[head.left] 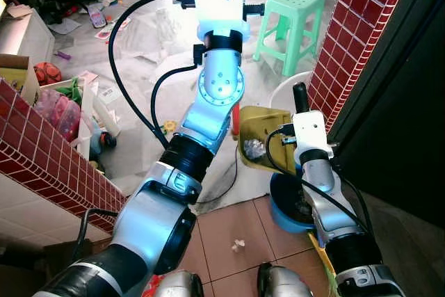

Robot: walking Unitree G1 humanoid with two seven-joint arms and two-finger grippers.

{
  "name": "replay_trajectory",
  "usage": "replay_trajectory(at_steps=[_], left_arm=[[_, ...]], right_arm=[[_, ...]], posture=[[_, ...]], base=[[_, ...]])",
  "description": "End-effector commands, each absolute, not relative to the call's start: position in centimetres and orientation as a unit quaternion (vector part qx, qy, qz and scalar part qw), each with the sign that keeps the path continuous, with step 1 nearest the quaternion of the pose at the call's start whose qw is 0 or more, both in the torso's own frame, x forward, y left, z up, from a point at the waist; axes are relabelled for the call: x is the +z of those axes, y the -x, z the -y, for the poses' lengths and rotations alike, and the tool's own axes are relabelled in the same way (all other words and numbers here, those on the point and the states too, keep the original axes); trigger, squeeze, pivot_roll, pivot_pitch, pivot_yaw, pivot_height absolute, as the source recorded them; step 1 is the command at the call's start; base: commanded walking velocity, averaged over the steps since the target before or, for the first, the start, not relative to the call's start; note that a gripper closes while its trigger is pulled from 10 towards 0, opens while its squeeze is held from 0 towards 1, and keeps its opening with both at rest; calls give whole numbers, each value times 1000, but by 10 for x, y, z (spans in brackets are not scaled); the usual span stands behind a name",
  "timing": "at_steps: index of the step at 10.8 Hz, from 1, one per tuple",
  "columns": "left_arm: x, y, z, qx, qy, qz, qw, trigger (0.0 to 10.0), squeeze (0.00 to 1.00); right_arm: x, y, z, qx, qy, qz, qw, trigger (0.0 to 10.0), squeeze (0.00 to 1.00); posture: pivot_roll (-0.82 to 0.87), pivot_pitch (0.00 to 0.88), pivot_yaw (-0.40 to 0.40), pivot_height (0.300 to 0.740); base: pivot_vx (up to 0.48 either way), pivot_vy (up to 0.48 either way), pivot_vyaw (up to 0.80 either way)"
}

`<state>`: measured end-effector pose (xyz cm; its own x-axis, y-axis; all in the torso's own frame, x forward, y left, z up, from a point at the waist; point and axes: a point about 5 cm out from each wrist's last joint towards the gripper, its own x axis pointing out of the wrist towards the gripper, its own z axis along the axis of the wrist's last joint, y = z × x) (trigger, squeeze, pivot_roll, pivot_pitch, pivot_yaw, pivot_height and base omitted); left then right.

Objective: Sweep floor

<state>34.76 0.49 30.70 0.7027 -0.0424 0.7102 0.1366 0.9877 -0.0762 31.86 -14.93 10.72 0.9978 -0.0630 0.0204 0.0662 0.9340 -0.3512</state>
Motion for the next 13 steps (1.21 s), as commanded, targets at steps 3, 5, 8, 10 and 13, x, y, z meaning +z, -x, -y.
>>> replay_trajectory(at_steps=[3,5,8,10,13], left_arm=[[305,-303,67,-201,111,400,887,10000,0],[294,-290,82,-250,114,388,880,10000,0],[296,-292,82,-255,121,386,878,10000,0],[297,-293,80,-252,124,386,879,10000,0],[300,-300,74,-227,123,388,885,10000,0]], right_arm=[[115,-321,144,-29,171,26,984,10000,0],[115,-319,152,-32,192,33,980,10000,0],[112,-314,199,-81,225,14,971,10000,0],[113,-314,198,-82,223,15,971,10000,0],[114,-313,190,-67,222,21,973,10000,0]], posture=[[-100,63,110,740],[-104,63,115,740],[-128,62,116,740],[-132,58,115,740],[-144,54,109,740]], base=[[0,0,0],[0,0,0],[0,0,-446],[0,0,-400],[0,0,-448]])
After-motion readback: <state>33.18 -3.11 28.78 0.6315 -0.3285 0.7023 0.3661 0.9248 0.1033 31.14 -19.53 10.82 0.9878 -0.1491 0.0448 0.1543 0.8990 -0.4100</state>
